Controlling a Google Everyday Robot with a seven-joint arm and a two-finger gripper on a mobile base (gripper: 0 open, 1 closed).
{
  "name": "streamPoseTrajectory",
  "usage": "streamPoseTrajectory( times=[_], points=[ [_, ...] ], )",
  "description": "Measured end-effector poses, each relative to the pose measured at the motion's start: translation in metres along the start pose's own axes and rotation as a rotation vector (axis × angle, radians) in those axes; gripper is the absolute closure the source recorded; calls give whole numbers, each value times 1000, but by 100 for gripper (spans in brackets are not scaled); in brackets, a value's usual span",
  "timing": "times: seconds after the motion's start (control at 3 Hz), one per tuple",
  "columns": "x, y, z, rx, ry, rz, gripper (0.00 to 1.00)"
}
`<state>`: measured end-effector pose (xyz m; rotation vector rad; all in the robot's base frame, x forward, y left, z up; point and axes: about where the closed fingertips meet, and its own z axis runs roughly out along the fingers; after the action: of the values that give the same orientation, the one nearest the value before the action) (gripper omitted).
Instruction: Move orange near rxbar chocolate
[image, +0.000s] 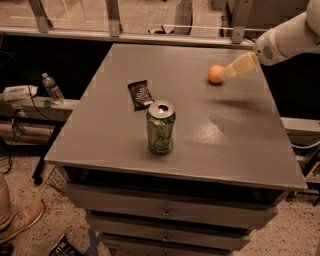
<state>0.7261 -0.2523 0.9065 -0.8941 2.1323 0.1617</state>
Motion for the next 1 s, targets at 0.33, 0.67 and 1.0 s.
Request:
streamPoseTrajectory(
  times=[0.33, 0.67, 1.0],
  points=[
    [-2, 11, 20, -28, 23, 5, 0],
    [-5, 23, 40, -51, 46, -6, 0],
    [-5, 29, 55, -64, 69, -10, 0]
  ],
)
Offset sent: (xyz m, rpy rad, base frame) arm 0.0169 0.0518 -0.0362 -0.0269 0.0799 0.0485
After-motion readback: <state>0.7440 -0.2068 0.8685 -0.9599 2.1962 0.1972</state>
